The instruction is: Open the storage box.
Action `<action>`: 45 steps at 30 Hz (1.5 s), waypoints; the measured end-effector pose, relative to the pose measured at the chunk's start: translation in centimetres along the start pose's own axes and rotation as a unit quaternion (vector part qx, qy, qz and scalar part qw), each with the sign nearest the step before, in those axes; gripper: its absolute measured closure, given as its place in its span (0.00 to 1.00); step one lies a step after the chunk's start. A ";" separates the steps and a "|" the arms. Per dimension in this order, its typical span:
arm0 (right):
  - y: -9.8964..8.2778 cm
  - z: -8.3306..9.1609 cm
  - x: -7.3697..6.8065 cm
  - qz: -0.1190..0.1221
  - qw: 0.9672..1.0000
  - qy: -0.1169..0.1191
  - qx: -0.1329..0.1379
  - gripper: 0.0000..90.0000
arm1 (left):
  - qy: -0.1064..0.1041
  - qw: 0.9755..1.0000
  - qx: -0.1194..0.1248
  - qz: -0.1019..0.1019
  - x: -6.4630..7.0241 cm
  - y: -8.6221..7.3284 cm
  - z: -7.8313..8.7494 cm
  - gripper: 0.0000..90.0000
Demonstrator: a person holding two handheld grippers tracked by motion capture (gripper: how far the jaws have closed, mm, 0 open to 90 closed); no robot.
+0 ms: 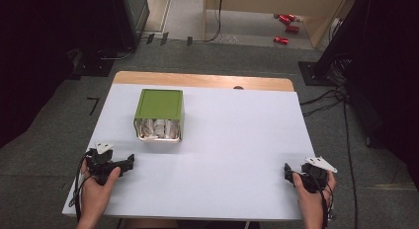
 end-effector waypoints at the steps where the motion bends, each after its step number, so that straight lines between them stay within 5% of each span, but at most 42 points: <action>1: 0.0 0.0 0.0 0.000 1.000 0.000 0.000 0.16 | 0.005 1.000 -0.002 -0.003 0.1 0.0 -0.1 0.00; 17: -0.1 0.0 -0.1 0.001 1.000 -0.003 0.003 0.16 | 0.014 1.000 -0.011 -0.005 -0.4 -0.3 0.3 0.00; 18: -0.1 0.0 -0.1 0.000 1.000 -0.002 0.003 0.16 | 0.014 1.000 -0.002 0.009 -0.7 -0.4 0.6 0.00; 26: -0.1 0.0 -0.1 0.000 1.000 -0.003 0.003 0.16 | 0.015 1.000 0.014 0.001 -0.4 -0.2 1.4 0.00; 37: -0.1 0.1 -0.2 0.006 1.000 -0.008 0.010 0.18 | -0.004 0.999 0.054 -0.002 0.6 2.4 4.4 0.00; 45: -0.2 0.1 -0.2 0.005 1.000 -0.005 0.010 0.18 | -0.020 0.996 0.081 0.009 1.6 4.1 5.3 0.16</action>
Point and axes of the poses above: each handheld gripper's, and its own axes: z roughly backward along the jaws, y roughly out of its top, x roughly to its right, the point moved 5 cm from there along -z, roughly forward along the jaws, and after that the axes turned 11 degrees about -x, right-handed, at the moved point
